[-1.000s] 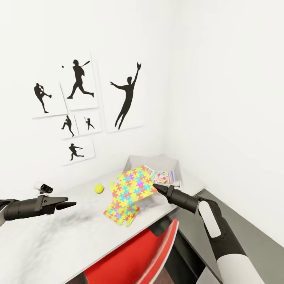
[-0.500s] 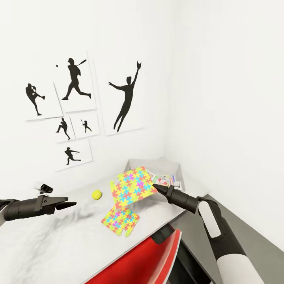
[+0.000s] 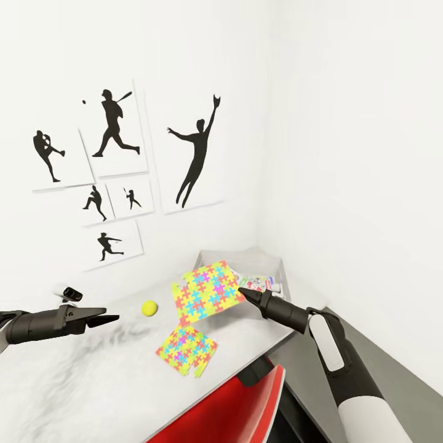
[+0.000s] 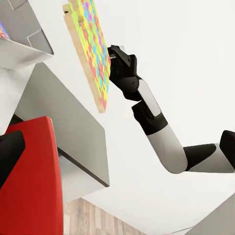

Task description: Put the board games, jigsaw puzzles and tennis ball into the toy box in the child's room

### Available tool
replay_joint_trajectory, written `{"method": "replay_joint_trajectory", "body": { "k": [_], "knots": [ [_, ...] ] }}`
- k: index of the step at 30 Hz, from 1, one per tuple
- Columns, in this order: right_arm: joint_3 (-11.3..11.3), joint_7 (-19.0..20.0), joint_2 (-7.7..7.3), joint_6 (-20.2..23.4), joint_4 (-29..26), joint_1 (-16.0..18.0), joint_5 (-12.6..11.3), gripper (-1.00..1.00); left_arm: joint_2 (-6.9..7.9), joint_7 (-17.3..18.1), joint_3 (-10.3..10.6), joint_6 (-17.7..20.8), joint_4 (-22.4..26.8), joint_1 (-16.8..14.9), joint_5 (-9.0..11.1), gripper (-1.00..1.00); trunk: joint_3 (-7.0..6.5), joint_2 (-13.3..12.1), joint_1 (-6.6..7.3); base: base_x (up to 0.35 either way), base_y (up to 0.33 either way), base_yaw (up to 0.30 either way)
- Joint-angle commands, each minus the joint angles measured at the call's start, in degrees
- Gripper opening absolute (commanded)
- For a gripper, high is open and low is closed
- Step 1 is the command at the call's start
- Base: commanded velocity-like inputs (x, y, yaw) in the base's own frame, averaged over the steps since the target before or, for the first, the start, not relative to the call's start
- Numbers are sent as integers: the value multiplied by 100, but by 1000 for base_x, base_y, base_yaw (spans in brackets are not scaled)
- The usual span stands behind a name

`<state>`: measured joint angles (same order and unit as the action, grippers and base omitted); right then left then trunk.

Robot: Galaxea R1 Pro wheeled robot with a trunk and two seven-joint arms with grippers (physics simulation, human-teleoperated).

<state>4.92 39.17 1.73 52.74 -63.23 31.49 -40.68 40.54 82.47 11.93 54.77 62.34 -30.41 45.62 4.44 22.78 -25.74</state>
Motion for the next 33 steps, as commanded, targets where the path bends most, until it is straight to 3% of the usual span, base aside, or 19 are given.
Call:
{"method": "replay_joint_trajectory", "body": {
  "k": [1, 33],
  "knots": [
    [18, 29, 6, 26, 1, 6, 25, -100, 7, 14, 20, 60, -3, -9, 26, 100, 13, 14, -4, 14, 0, 0],
    [88, 38, 22, 26, 4, 6, 28, -100, 7, 9, 29, 61, -3, -9, 26, 100, 13, 14, -4, 8, 0, 0]
  ]
}}
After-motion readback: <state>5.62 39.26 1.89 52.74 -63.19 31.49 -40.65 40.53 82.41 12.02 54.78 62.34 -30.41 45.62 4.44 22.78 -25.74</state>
